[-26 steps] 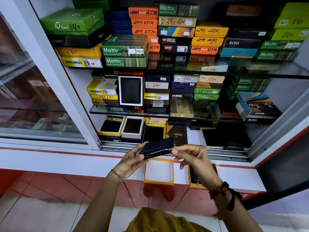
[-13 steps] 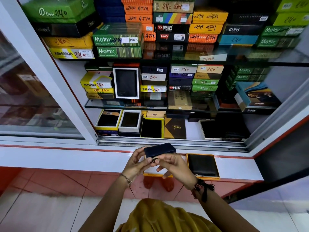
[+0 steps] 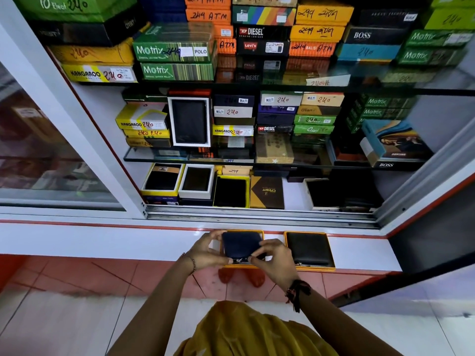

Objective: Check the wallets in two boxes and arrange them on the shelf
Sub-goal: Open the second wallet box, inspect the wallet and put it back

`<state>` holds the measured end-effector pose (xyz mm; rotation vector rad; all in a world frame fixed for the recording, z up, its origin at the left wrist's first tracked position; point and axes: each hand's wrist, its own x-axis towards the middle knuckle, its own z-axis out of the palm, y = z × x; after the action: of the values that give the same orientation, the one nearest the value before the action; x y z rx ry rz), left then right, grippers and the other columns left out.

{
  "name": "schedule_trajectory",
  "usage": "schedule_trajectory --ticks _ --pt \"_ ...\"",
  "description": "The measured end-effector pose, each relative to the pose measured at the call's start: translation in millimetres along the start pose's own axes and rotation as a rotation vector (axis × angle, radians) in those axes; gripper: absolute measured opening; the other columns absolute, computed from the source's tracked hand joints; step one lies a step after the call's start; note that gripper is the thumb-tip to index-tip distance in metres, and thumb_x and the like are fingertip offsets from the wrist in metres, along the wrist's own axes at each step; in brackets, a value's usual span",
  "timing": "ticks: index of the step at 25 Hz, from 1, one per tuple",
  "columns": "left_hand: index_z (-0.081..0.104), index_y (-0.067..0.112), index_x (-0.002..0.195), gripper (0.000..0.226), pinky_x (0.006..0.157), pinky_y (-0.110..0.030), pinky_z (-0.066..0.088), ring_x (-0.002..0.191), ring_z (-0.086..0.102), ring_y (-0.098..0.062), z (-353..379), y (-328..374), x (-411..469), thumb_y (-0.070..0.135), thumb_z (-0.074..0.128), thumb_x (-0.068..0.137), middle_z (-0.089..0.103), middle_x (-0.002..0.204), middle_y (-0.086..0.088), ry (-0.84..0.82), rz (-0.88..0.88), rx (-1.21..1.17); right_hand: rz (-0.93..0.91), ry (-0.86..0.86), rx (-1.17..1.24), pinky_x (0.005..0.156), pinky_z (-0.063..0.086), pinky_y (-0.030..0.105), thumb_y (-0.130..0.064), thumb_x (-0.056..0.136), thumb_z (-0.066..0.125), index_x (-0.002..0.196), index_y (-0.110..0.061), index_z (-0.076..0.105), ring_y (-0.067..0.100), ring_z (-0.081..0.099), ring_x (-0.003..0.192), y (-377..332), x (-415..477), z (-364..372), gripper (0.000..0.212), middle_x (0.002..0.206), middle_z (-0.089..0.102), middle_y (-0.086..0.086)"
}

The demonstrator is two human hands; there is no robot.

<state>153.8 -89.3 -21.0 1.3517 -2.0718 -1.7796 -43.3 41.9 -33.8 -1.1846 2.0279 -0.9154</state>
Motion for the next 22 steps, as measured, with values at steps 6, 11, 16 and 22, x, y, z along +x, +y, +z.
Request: schedule_trajectory --ticks 6,11,16,22 --pt "0.020 0.023 0.152 0.105 0.102 -0.028 0.047 0.117 0.055 -0.028 5 -8 15 0.025 0.083 0.069 0.021 0.143 -0.005 0.044 0.012 0.457 0.024 -0.057 -0.239 0.087 0.055 0.028 -0.039 0.071 0.081 0.078 -0.026 0.075 0.011 0.060 0.096 -9 7 9 0.016 0.111 0.057 -0.004" --pt "0.024 0.030 0.148 0.111 0.095 -0.038 0.053 0.127 0.047 -0.024 10 -20 14 0.034 0.086 0.056 0.031 0.136 0.003 0.104 -0.056 0.272 0.142 -0.025 -0.199 0.085 0.047 0.024 -0.041 0.066 0.087 0.103 -0.020 0.063 0.015 0.051 0.094 -3 13 9 0.048 0.120 0.045 0.005" --pt "0.061 0.015 0.116 0.032 0.088 -0.039 0.056 0.106 0.063 -0.027 25 4 11 0.029 0.063 0.087 0.064 0.123 -0.011 0.211 -0.240 0.084 0.291 -0.070 -0.082 0.098 0.051 0.033 -0.040 0.072 0.086 0.137 -0.007 0.049 0.028 0.057 0.121 4 24 10 0.082 0.134 0.057 0.014" --pt "0.071 0.009 0.098 0.025 0.087 -0.040 0.058 0.094 0.070 -0.026 12 52 -26 0.021 0.073 0.076 0.074 0.099 -0.008 0.259 -0.271 0.086 0.194 -0.040 0.066 0.085 0.054 0.026 -0.035 0.066 0.090 0.119 -0.018 0.067 0.012 0.066 0.101 -22 1 -30 0.060 0.115 0.071 -0.002"
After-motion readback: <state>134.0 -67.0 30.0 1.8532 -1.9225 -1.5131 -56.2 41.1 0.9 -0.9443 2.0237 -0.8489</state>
